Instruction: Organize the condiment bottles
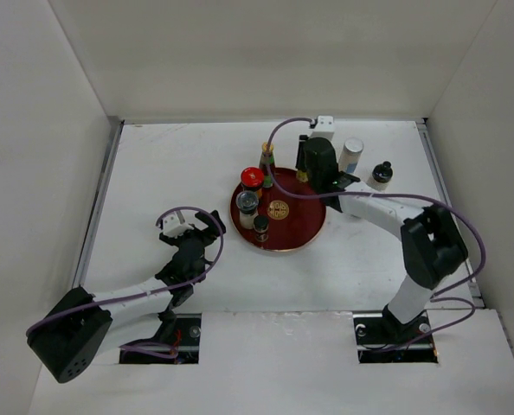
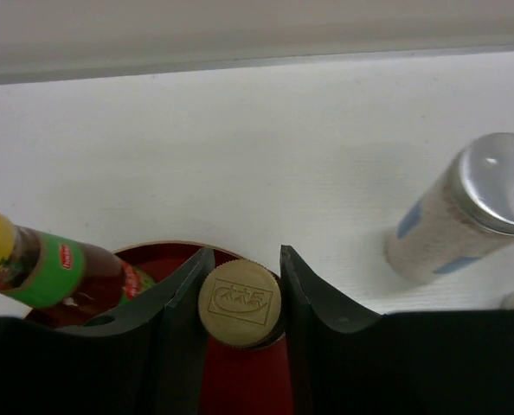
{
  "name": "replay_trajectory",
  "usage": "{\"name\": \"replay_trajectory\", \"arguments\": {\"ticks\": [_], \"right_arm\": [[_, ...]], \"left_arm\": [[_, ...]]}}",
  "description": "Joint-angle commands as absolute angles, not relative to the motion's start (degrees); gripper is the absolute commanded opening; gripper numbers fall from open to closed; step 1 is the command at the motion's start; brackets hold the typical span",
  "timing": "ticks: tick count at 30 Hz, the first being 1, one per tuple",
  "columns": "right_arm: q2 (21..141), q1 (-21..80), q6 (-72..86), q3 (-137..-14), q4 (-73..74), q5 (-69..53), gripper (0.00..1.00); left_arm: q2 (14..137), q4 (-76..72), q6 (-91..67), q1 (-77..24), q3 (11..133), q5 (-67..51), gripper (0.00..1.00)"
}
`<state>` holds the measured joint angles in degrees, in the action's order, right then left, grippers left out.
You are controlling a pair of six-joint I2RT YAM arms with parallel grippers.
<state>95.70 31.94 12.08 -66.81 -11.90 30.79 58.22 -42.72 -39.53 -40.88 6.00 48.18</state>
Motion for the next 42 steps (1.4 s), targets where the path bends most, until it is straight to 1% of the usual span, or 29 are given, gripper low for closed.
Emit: {"name": "replay_trajectory", "arguments": {"ticks": [1,10,19,20,21,22,24,25,29,33,36,39,42], "right_arm": [[99.39,33.26,13.53,-72.23,-17.31,29.36,0.29],[105.55,34.67,15.73,-77.78,-16.70,27.95,0.30],[107.49,35.37,18.28,-75.06,-15.91,27.86,0.36],[107.32,35.37,18.46,-74.80,-15.91,27.86,0.37],[107.05,35.37,18.54,-74.79,-15.91,27.86,0.42],[106.70,35.37,18.54,-74.79,-15.82,27.86,0.47],[104.52,35.64,18.46,-74.18,-15.56,27.86,0.62],[103.72,35.90,18.28,-73.92,-15.38,27.86,0.65],[97.93,35.90,18.63,-71.99,-12.14,28.30,0.73],[88.44,34.94,20.74,-62.96,-11.43,30.58,0.81],[80.45,30.99,23.19,-54.08,-10.38,34.70,0.87],[72.97,25.64,27.32,-46.60,-5.30,40.41,0.93],[70.58,20.80,29.09,-42.90,-0.63,40.96,0.97]], "left_arm": [[57.92,-45.53,-40.43,-40.38,7.56,47.46,1.00],[58.18,-45.53,-40.43,-40.38,7.56,47.55,1.00],[57.48,-45.53,-40.43,-40.47,7.47,47.46,1.00],[57.83,-45.53,-40.43,-40.47,7.47,47.46,1.00],[58.18,-45.53,-40.43,-40.38,7.64,47.46,1.00],[58.27,-45.53,-40.43,-40.38,7.65,47.46,1.00],[57.83,-45.53,-40.43,-40.47,7.65,47.11,1.00],[57.66,-45.53,-40.43,-40.47,7.56,47.02,1.00],[58.89,-45.53,-40.43,-40.38,7.91,46.85,1.00],[58.18,-45.53,-40.43,-40.38,7.73,46.67,1.00],[57.92,-45.26,-40.43,-40.47,7.82,46.58,1.00],[57.92,-45.53,-40.43,-40.56,7.65,46.58,1.00],[58.62,-45.53,-40.52,-40.56,7.82,46.50,1.00]]}}
